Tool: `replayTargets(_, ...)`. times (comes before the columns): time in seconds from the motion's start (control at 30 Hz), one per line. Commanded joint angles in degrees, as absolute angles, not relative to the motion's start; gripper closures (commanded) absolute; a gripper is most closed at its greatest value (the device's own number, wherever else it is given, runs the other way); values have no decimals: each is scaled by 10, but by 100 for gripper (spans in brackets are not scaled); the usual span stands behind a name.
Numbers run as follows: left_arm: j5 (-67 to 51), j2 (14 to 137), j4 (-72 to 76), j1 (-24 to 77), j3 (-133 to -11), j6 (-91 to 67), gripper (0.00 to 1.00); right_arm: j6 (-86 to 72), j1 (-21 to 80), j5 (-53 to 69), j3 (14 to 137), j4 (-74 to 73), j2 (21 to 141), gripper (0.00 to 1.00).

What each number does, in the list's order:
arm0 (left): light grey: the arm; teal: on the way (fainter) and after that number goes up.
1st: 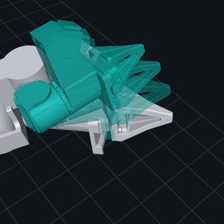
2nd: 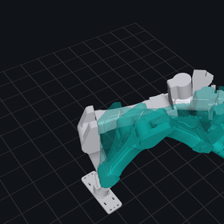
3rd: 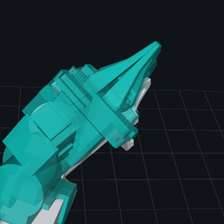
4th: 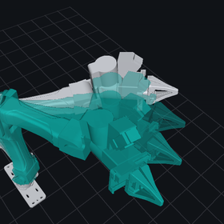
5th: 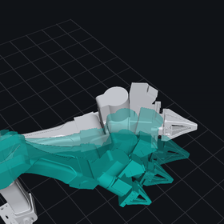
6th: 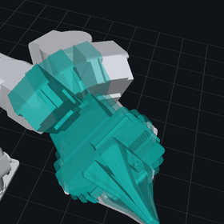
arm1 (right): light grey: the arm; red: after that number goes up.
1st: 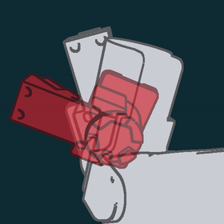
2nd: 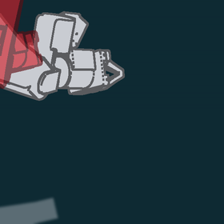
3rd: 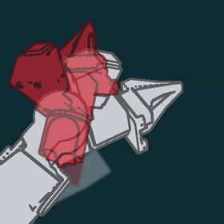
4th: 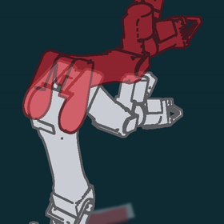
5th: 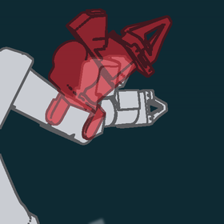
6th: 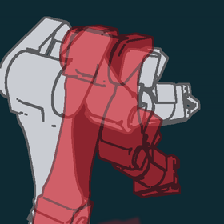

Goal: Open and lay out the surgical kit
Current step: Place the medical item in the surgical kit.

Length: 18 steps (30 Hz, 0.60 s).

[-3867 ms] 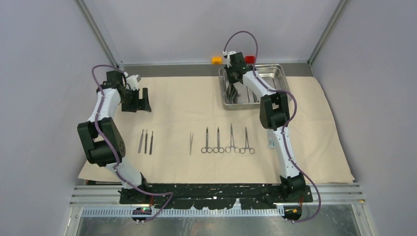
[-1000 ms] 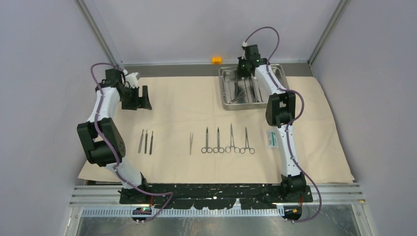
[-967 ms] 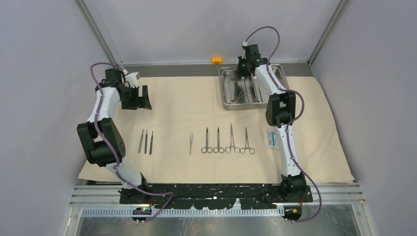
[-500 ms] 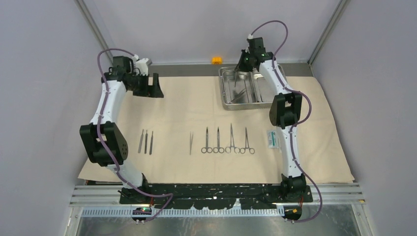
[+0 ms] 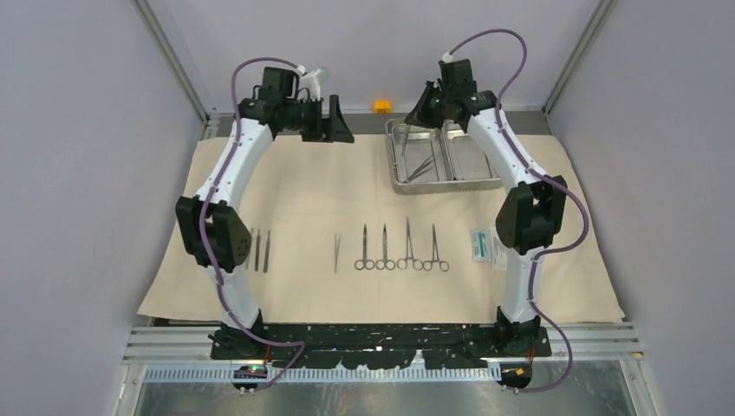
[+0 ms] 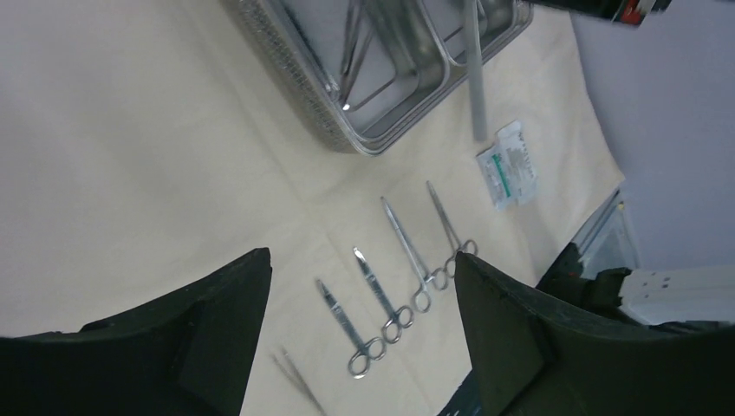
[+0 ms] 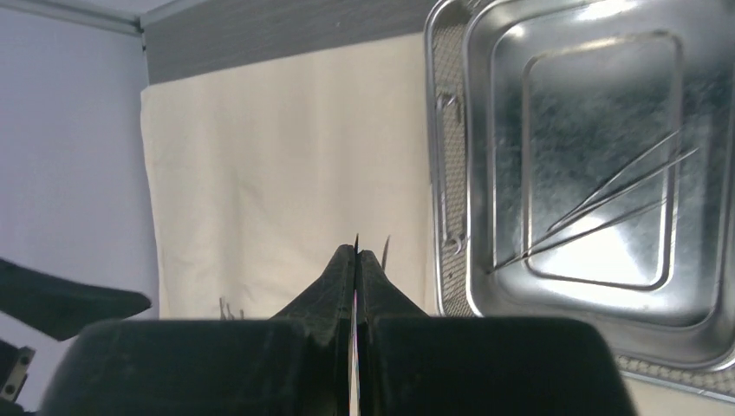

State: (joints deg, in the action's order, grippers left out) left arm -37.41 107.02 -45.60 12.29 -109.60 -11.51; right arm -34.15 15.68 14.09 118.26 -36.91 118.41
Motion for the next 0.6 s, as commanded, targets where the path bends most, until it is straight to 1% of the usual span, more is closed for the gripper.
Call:
replayTargets(0.0,-406,1097,-403,174,-1134,-229,21,-384,195,123,1134,-349,1111,99)
replayTargets(0.1,-402,1098,-362,206,-1115,-259,21,-381,213,107,1106,-345,1083,99)
replayTargets(0.23,-392,1084,-282,229,-1058,-293,21,-382,217,104,1082,-338,1056,100)
replayTargets(0.3,-386,1092,-262,240,-1055,-304,22,-387,219,112,1073,-335,1049,100)
replayTargets(0.43,-386,1112,-247,250,-1065,-322,27,-394,219,118,1063,-330,1042,100)
replayTargets(0.57,-391,1109,-202,253,-1040,-346,33,-395,219,121,1059,-328,1041,99)
